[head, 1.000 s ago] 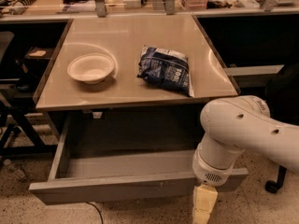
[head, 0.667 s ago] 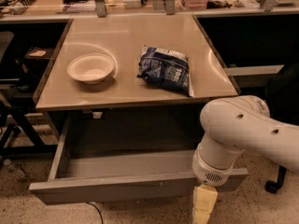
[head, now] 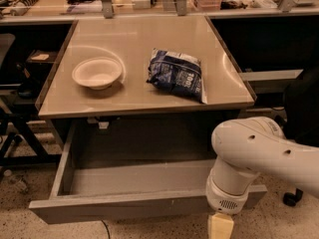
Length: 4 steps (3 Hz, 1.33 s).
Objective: Open top drawer
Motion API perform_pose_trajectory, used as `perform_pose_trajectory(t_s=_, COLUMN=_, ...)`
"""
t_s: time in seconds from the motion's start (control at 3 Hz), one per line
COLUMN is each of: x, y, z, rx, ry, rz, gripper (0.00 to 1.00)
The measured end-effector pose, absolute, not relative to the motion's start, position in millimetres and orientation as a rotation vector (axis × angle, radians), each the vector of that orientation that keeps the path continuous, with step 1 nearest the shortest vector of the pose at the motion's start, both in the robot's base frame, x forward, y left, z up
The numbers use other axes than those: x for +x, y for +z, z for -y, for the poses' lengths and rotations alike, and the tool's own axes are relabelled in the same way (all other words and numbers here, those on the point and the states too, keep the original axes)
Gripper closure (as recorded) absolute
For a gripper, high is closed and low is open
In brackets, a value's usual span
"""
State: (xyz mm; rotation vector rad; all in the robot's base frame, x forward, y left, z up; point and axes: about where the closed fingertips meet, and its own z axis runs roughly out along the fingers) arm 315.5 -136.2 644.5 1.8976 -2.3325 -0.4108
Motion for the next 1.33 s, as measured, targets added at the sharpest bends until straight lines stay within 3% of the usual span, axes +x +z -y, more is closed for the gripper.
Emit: perform_pose_trajectory(t_s=1.33, x=277.7, y=652.5, z=157.3, rx=1.805, ry=-0.444, rz=2.372, gripper=0.00)
